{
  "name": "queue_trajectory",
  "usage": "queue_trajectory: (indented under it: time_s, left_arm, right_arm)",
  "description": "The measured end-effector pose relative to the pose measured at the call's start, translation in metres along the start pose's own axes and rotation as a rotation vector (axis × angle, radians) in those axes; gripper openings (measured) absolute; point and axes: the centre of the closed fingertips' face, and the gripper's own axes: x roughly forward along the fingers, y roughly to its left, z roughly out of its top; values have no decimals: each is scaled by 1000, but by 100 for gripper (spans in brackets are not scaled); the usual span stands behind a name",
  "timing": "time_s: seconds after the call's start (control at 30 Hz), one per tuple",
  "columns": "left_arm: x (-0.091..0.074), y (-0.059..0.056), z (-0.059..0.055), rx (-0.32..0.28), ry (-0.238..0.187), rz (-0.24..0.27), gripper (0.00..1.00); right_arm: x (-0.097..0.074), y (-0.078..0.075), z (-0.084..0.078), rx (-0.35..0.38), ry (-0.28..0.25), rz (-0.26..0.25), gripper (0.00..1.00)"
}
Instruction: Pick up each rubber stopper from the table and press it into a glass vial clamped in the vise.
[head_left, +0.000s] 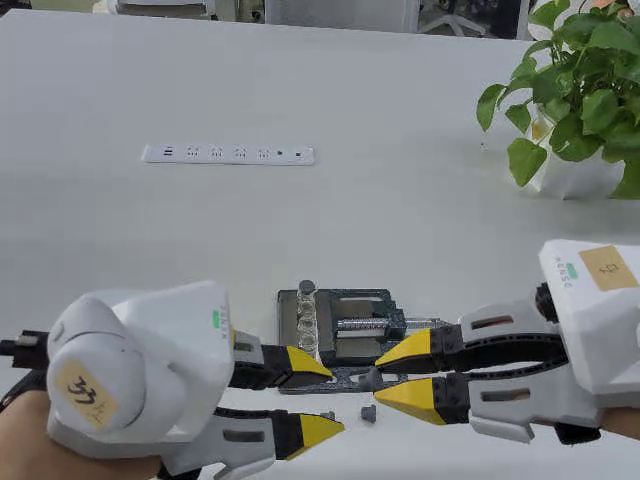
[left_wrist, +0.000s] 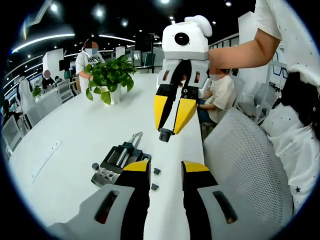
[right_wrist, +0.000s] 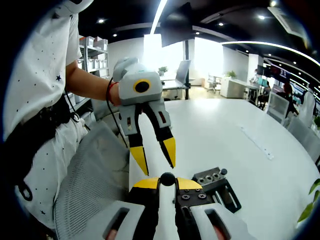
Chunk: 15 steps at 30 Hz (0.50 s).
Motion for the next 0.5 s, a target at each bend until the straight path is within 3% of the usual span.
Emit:
queue_trajectory:
  time_s: [0.17, 0.5]
  left_arm:
    - [-9, 14, -6, -29, -40, 71, 34]
    - [-21, 36, -25, -66, -104, 159, 62]
  right_arm:
    - [4, -14, 7, -14, 20, -12, 5]
    - [19, -55, 8, -32, 134, -27, 5]
